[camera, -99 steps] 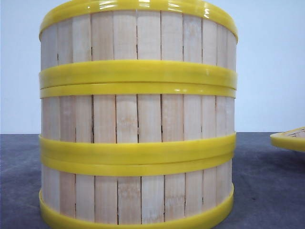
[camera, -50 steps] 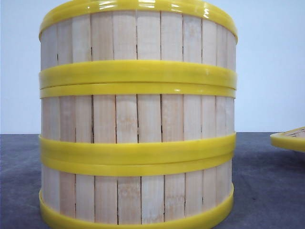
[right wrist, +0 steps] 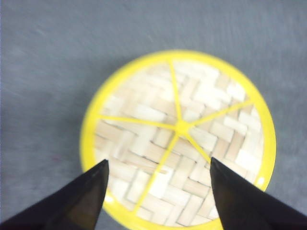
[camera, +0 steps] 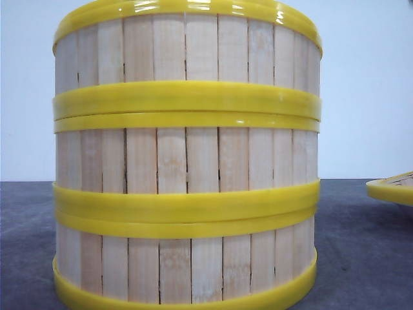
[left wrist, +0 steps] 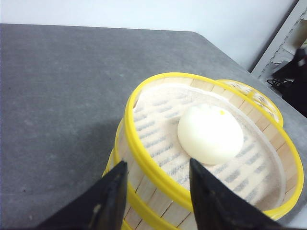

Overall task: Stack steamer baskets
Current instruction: 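Grasp the woven bamboo lid at its center with the right gripper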

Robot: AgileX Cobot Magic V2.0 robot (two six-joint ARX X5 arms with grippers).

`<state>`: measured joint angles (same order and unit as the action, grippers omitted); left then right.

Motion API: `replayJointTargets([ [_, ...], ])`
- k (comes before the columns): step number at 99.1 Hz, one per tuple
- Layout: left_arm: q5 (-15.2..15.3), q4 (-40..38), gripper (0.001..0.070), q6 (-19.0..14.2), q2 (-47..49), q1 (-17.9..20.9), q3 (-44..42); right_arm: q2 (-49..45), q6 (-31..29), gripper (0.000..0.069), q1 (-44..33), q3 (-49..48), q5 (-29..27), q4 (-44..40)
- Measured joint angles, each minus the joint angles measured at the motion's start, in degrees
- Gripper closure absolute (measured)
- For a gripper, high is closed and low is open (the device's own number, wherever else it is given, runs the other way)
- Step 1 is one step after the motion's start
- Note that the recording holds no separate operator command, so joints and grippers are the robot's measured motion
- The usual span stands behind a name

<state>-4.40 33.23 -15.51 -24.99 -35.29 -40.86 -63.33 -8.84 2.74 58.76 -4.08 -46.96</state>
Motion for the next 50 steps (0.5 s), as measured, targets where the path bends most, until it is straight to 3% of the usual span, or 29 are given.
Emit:
replayJointTargets([
  [17, 0.0, 1.0, 0.0475, 0.0, 0.0, 0.0, 0.0, -5.1, 0.0, 0.0375, -2.8, -0.4, 0.0, 4.3],
  [50, 0.0, 1.0, 0.0475, 0.0, 0.0, 0.0, 0.0, -15.3, 0.0, 0.0385, -4.3, -0.4, 0.1, 6.6],
])
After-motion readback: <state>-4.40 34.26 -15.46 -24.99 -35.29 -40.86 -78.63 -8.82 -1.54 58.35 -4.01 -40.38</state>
